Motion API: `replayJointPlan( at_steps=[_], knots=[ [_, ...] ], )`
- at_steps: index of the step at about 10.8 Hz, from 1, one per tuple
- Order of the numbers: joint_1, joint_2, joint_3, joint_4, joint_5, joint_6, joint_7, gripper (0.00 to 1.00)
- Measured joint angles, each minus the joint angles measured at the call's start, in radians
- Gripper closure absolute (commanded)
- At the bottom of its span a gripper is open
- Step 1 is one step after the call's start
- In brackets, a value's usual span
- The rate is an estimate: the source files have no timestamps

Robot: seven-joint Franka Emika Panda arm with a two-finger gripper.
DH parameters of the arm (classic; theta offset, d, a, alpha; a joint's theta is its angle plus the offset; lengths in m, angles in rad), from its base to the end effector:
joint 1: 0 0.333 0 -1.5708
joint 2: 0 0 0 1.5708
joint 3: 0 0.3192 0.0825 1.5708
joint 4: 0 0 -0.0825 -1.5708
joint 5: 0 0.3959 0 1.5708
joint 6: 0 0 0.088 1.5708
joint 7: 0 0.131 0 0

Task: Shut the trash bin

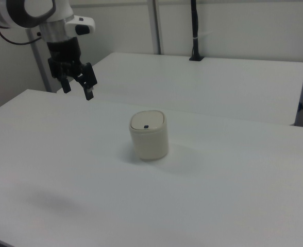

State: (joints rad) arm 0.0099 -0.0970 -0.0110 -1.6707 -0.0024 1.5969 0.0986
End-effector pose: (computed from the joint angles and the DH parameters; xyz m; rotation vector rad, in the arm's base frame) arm 0.5384 -0.0012 0.6111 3.1373 -0.1564 0.0365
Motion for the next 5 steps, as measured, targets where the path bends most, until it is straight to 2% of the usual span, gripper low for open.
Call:
replayJointPlan(
  at_steps=[5],
  knots=[
    [-0.009,0.076,0.001,0.043,-0.001,0.086,-0.055,0.0]
  ],
)
